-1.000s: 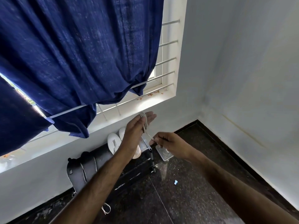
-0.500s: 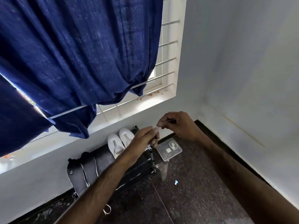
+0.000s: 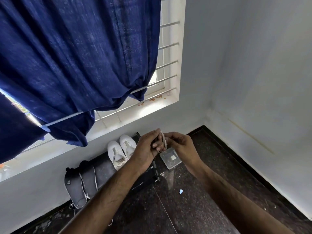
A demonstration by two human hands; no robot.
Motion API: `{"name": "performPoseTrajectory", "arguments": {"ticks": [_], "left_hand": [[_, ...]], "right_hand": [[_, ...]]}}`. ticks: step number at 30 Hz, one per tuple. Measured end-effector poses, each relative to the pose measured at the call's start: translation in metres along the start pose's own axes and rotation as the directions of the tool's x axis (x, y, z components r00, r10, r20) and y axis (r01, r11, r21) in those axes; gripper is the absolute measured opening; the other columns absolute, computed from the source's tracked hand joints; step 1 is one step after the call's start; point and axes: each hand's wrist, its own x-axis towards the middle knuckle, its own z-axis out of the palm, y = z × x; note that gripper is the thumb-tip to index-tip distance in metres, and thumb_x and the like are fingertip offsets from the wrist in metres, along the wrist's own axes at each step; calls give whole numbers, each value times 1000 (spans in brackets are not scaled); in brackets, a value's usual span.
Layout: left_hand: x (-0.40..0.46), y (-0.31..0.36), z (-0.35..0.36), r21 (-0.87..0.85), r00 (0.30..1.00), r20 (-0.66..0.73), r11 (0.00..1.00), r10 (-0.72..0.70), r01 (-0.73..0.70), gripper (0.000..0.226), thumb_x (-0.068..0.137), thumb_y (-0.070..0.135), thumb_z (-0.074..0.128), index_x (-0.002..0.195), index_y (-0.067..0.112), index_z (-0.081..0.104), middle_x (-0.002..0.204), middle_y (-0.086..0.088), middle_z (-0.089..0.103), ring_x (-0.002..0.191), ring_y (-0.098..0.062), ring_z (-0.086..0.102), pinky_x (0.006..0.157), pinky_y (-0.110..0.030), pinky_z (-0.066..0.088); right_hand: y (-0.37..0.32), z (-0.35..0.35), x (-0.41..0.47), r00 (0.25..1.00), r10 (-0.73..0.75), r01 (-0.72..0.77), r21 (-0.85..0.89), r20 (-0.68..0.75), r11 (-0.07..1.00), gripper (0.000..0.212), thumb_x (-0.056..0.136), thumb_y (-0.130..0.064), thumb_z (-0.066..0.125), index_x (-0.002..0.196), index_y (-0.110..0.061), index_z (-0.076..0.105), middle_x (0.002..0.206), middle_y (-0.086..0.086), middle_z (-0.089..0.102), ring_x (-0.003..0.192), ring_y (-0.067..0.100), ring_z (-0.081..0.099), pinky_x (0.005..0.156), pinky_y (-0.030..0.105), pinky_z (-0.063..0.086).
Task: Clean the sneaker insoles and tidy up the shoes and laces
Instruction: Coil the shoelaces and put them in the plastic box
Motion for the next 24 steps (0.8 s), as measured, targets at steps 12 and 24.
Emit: {"name": "performPoseTrajectory", "arguments": {"ticks": [12,24], "left_hand": [[30,-58,31,86,993,-79,992,-87,93,38,101,21,55,65,11,55,48,0,37,49,-16,41,60,-31,51],[108,-109,8,142,927,-278,943,-253,300,40,97,19,64,58,12,56,41,2,39,36,-11,40,43,-23,41]], "right_hand": [[32,-57,-8,988,155,-152,174,-1,973,18,93,-7,70,105,6,71,92,23,75,81,28,71,75,33,58],[105,-62,48,956,283,-292,-149,-76,945,8,102,-10,56,102,-15,62,82,0,70,71,12,70,66,30,60]]}}
